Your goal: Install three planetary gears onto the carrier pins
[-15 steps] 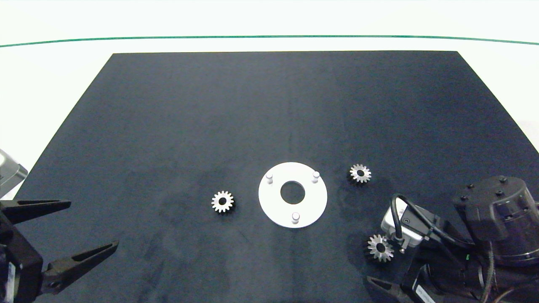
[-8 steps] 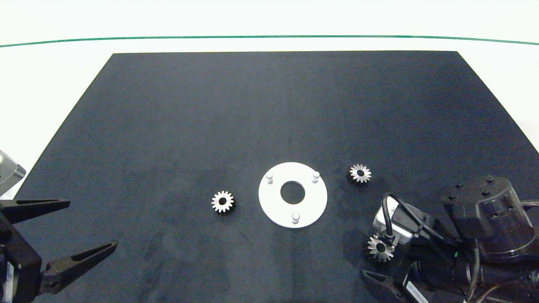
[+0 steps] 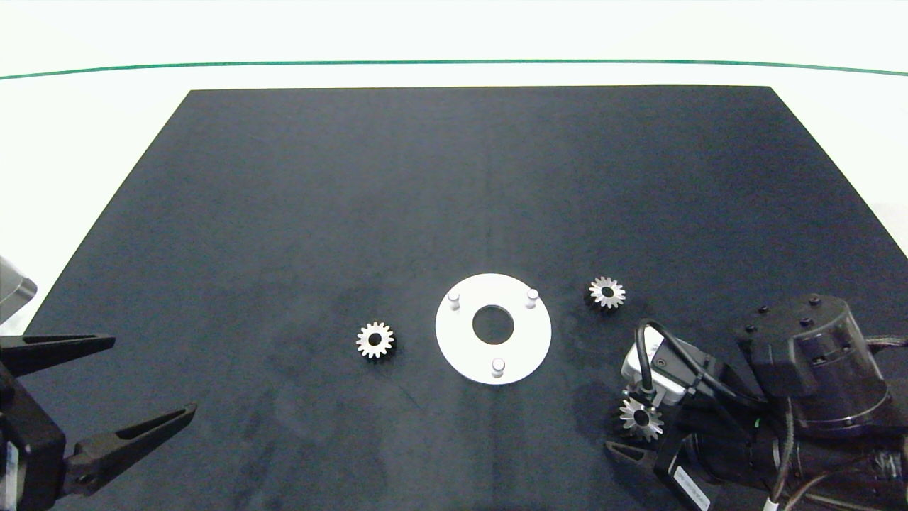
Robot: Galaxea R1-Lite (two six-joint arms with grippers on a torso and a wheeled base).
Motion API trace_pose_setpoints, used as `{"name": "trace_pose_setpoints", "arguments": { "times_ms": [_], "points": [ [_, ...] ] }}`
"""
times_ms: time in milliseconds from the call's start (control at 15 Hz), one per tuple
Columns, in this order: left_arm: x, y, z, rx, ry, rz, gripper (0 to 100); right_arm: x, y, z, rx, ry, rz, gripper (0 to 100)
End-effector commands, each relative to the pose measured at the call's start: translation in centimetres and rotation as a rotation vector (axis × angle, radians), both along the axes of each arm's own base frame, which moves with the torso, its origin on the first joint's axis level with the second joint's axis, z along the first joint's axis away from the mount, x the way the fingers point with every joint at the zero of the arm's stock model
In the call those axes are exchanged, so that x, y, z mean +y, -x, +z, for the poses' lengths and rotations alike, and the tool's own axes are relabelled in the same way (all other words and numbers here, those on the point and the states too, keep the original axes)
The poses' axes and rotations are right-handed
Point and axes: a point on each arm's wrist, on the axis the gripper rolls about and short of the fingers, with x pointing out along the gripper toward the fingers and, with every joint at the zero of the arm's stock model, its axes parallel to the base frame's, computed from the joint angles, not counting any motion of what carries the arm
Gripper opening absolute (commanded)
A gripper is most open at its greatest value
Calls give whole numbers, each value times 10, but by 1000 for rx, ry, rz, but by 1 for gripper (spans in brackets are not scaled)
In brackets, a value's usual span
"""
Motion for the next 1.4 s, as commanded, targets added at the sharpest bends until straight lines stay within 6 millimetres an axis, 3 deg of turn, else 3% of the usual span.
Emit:
{"name": "trace_pose_setpoints", "arguments": {
  "times_ms": [67, 1400],
  "points": [
    [0, 1, 0, -5, -2, -2, 100, 0, 0, 0, -1, 3, 0, 59],
    [0, 2, 0, 3, -5, -4, 100, 0, 0, -1, 0, 6, -3, 18]
  ]
}}
